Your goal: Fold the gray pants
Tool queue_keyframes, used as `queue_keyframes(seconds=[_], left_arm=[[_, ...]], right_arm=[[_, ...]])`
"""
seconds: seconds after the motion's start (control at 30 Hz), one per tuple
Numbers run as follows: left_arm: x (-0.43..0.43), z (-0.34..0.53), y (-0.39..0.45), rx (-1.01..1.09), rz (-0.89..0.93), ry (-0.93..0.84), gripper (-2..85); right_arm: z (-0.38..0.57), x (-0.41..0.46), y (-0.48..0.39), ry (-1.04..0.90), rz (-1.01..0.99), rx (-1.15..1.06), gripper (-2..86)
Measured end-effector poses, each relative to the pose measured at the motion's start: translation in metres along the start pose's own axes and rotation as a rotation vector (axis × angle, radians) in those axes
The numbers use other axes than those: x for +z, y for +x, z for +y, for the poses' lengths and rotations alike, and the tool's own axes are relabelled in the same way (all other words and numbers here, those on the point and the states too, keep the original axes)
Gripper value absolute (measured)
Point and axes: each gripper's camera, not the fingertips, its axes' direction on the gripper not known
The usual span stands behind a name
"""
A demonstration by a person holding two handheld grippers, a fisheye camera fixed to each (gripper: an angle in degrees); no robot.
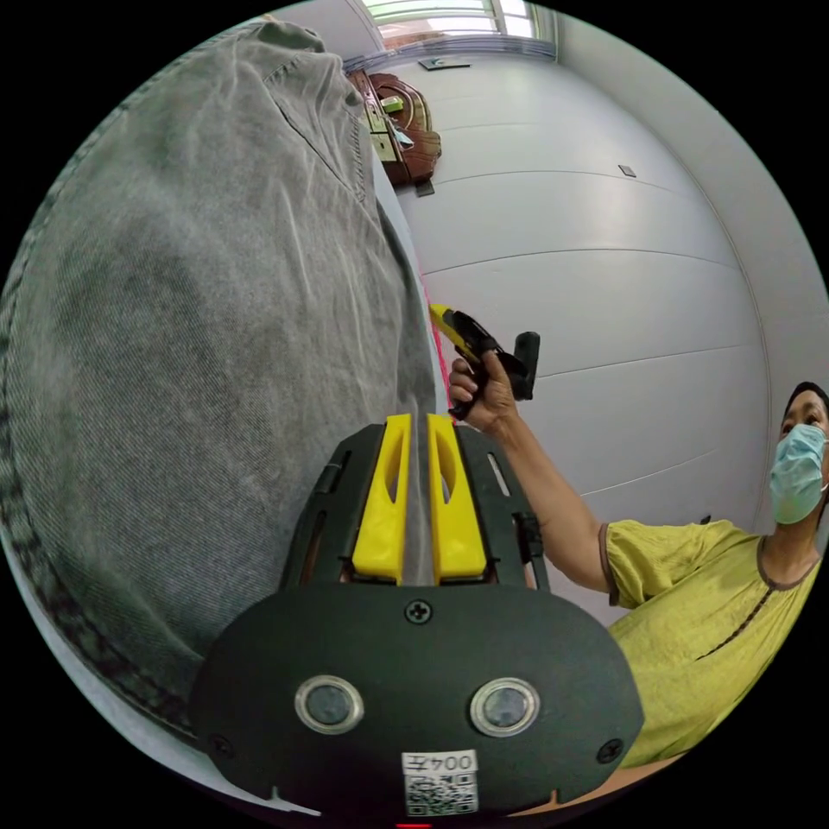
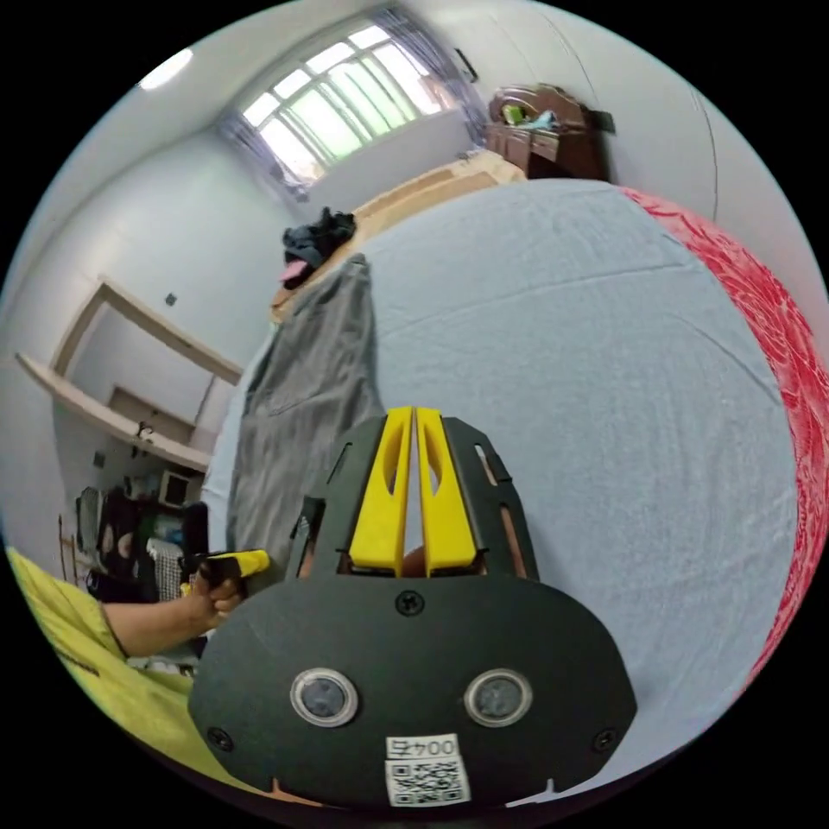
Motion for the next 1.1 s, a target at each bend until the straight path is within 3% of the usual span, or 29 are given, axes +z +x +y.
queue_keyframes(seconds=[0.13, 0.23, 0.4, 0.63, 0.73, 0.83, 0.9, 0.97, 1.1], left_arm=[[0.008, -0.010, 0.001, -0.005, -0.004, -0.008, 2.7], [0.015, -0.018, 0.002, -0.008, -0.007, -0.011, 2.7], [0.031, -0.033, 0.006, -0.005, -0.007, -0.006, 2.8], [0.060, -0.056, 0.019, -0.018, -0.038, -0.027, 3.8], [0.056, -0.081, 0.074, 0.094, -0.101, -0.009, 5.3], [0.021, -0.130, 0.127, 0.194, -0.343, 0.071, 8.1], [-0.021, -0.175, 0.134, 0.157, -0.585, 0.180, 10.6], [-0.043, -0.208, 0.126, 0.104, -0.687, 0.221, 12.6], [-0.026, -0.267, 0.115, 0.068, -0.928, 0.155, 15.5]], right_arm=[[-0.006, 0.031, -0.036, -0.077, -0.099, -0.140, 1.1], [-0.008, 0.077, -0.035, -0.229, 0.045, -0.167, 0.0], [-0.013, 0.077, -0.028, -0.218, 0.034, -0.146, -0.6], [-0.010, 0.091, -0.077, -0.291, 0.235, -0.202, -0.6], [-0.010, 0.100, -0.090, -0.317, 0.269, -0.241, -0.6], [-0.011, 0.098, -0.096, -0.321, 0.257, -0.226, -0.6], [-0.011, 0.096, -0.099, -0.321, 0.242, -0.213, -0.6], [-0.011, 0.092, -0.103, -0.319, 0.228, -0.188, -0.6], [-0.008, 0.085, -0.117, -0.307, 0.237, -0.181, -0.6]])
